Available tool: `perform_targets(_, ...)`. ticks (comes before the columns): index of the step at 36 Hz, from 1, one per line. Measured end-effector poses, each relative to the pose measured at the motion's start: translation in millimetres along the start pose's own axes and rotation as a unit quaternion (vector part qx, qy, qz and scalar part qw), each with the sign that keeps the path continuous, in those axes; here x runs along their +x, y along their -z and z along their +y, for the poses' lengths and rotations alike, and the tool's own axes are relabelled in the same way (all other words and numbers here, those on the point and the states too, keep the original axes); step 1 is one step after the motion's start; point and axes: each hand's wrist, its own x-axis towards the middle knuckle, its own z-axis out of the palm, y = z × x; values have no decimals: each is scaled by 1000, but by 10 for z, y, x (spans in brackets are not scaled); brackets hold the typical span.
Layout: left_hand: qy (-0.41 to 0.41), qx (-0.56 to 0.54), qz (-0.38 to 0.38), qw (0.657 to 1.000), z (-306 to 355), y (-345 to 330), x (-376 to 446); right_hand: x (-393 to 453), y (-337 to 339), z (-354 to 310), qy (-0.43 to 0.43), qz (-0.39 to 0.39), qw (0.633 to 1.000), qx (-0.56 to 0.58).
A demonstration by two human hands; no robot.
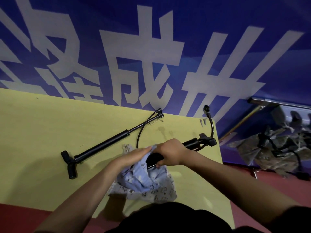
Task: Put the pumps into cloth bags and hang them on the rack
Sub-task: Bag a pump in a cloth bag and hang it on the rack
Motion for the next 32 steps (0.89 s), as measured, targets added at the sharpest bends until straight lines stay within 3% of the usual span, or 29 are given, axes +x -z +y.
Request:
perform_targets(6,11,-14,50,999,-67,-44,125,60,9,187,-10,51,998,-35)
perform_targets(12,13,-49,118,992,-140,-74,229,41,-70,363,22,181,979,-92)
perform_targets(16,-5,-87,134,987,-106,-71,181,-59,-46,387,-56,339,939,-5)
perform_targets(18,0,-104,152,983,-126,-60,189,-119,-39,383,-128,380,912,86)
perform_targets(20,-2,-108,162,981,-136,-63,168,-160,-47,380,-244,394,845,266)
perform_targets(23,-21,-128,167,978,-106,-92,93,-208,42,431,-395,395,645,522)
perform_targets(24,-10,-128,164,978,-105,-102,86,-232,74,481,-417,369,604,571)
perform_targets(30,-22,-75,170,982,-106,-186,14,-312,284,698,-318,301,508,742)
perform_targets(32,-34,-55,168,984,-45,-223,-49,-302,384,694,-303,314,502,747)
